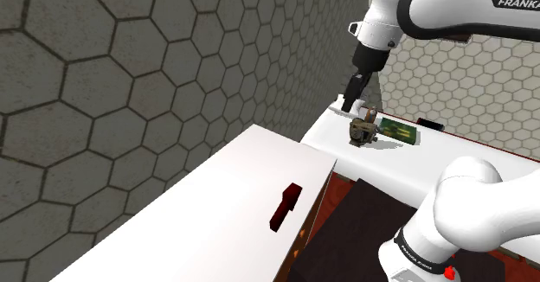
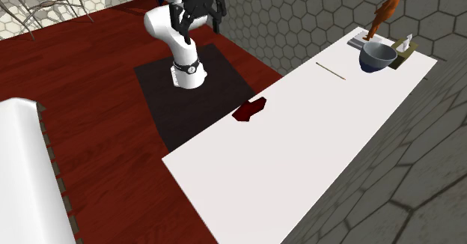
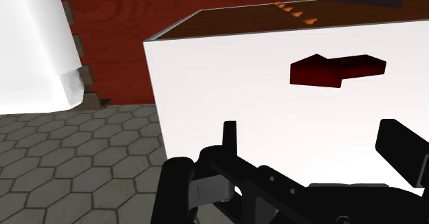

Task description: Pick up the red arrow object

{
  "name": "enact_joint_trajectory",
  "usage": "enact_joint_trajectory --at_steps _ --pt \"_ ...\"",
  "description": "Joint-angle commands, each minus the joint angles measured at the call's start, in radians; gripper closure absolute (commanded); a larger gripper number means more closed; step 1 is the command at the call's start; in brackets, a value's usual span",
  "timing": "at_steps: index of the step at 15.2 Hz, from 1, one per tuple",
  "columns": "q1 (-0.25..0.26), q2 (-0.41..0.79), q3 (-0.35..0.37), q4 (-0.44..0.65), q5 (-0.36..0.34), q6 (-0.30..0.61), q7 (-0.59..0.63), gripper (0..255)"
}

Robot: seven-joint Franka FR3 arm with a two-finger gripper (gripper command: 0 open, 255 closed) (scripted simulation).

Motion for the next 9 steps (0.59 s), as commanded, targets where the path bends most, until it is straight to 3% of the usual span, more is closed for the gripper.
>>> enact_joint_trajectory --at_steps 1,9 --pt "0.0 0.0 0.0 0.0 0.0 0.0 0.0 0" --pt "-0.066 -0.035 0.195 -0.244 0.115 0.198 0.438 0"
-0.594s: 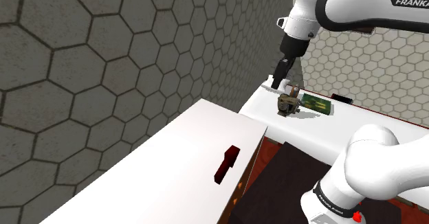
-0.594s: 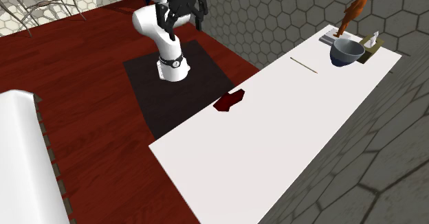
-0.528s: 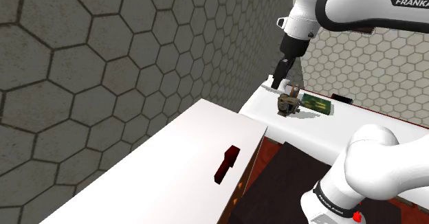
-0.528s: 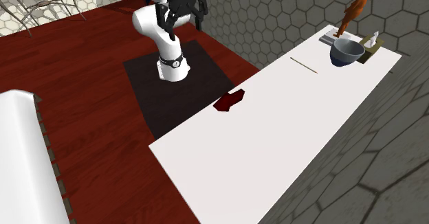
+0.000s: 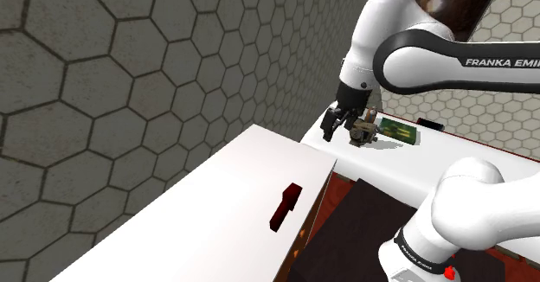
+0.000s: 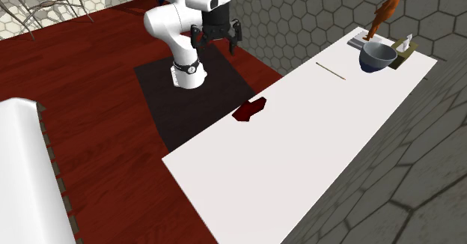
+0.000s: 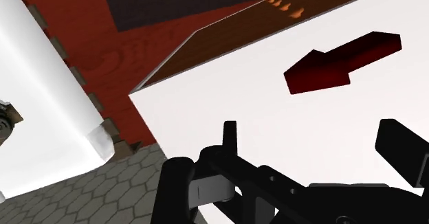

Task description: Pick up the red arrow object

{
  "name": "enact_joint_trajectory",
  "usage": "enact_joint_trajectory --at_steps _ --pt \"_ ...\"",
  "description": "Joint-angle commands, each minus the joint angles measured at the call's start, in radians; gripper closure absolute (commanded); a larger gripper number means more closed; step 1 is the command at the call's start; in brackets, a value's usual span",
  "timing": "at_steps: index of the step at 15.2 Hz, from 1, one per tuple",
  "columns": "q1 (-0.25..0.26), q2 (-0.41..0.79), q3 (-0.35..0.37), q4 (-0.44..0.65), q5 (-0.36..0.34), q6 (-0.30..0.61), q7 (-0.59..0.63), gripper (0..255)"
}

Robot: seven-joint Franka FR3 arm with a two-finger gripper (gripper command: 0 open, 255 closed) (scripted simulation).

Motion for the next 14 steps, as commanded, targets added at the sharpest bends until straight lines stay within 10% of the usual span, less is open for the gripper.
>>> enact_joint_trajectory --at_steps 1,14 --pt "-0.013 0.005 0.055 -0.052 0.035 0.055 0.119 0" --pt "-0.164 0.383 0.467 -0.139 0.189 0.5 0.875 0"
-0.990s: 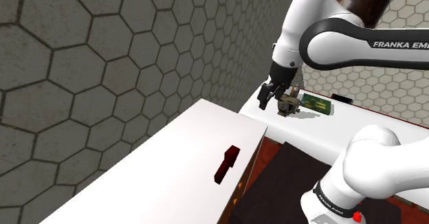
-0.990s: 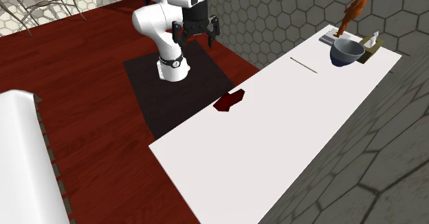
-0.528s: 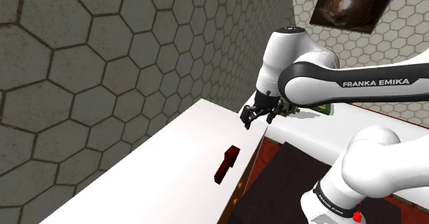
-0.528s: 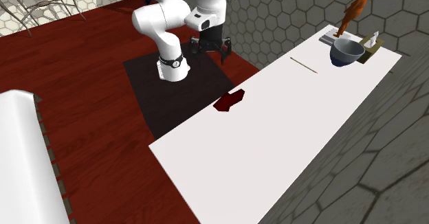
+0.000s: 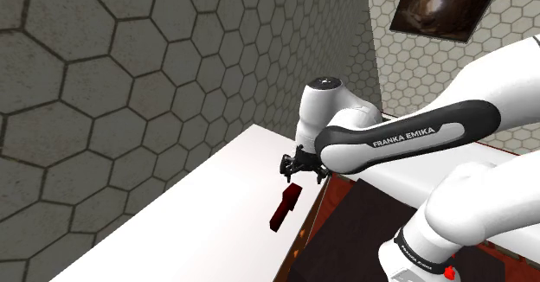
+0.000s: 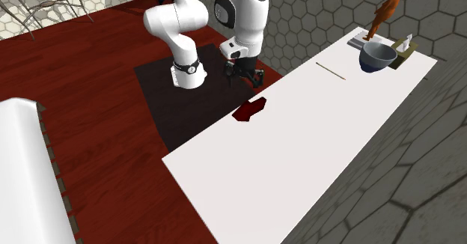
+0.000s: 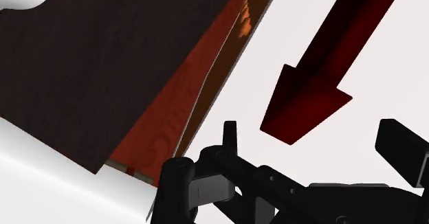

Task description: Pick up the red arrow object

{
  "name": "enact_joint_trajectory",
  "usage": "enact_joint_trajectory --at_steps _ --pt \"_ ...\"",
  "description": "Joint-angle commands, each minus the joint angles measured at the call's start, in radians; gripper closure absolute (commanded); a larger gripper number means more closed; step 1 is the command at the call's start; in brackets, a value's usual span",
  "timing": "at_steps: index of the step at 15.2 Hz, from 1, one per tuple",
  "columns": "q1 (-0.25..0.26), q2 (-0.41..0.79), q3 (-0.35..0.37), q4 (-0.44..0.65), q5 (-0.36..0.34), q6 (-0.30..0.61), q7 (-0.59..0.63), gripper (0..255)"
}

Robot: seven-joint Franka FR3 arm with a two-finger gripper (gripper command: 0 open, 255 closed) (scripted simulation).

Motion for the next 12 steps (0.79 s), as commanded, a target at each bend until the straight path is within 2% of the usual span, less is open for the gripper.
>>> enact_joint_trajectory --at_steps 1,5,9,12 --pt "-0.049 0.098 0.074 0.012 -0.008 0.085 0.14 0" --pt "-0.175 0.289 0.208 0.055 -0.109 0.212 0.412 0" --pt "-0.214 0.364 0.238 0.045 -0.186 0.284 0.473 0" --pt "-0.249 0.428 0.259 0.04 -0.273 0.335 0.538 0"
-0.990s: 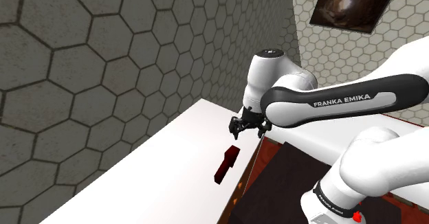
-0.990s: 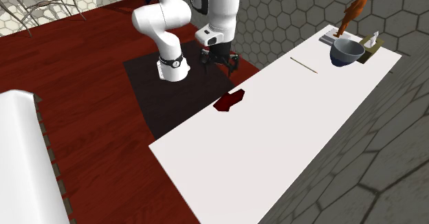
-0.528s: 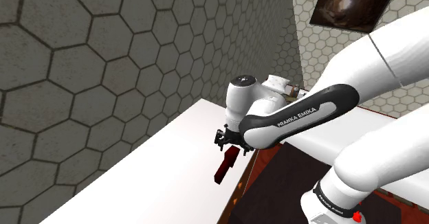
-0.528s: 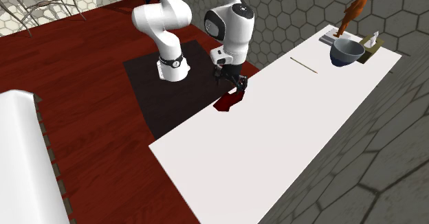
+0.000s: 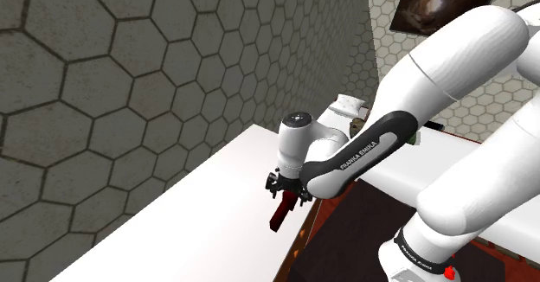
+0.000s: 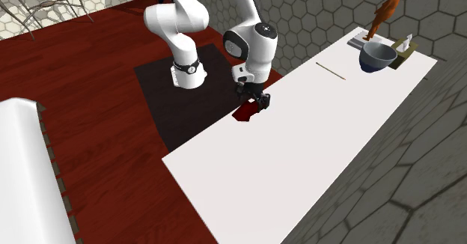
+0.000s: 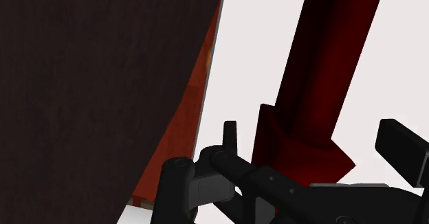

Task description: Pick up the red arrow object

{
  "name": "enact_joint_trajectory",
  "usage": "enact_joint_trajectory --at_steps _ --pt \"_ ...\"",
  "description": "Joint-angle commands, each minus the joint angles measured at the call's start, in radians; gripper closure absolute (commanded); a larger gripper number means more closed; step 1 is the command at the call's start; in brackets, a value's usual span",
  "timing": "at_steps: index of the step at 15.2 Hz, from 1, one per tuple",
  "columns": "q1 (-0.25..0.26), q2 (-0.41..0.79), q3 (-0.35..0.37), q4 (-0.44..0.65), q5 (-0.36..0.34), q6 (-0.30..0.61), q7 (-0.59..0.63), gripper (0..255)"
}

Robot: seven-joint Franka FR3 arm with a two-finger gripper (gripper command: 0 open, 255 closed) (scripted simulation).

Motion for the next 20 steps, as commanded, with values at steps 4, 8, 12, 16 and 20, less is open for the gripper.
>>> enact_joint_trajectory --at_steps 4,8,12,16,20 --pt "-0.015 0.03 0.007 -0.006 -0.045 0.028 0.033 255" --pt "-0.016 0.032 0.008 -0.006 -0.047 0.029 0.035 255" --pt "-0.017 0.032 0.007 -0.005 -0.048 0.029 0.035 255" --pt "0.025 -0.054 -0.015 0.0 0.071 -0.04 -0.055 255" --pt "0.063 -0.128 -0.046 0.011 0.144 -0.112 -0.113 255"
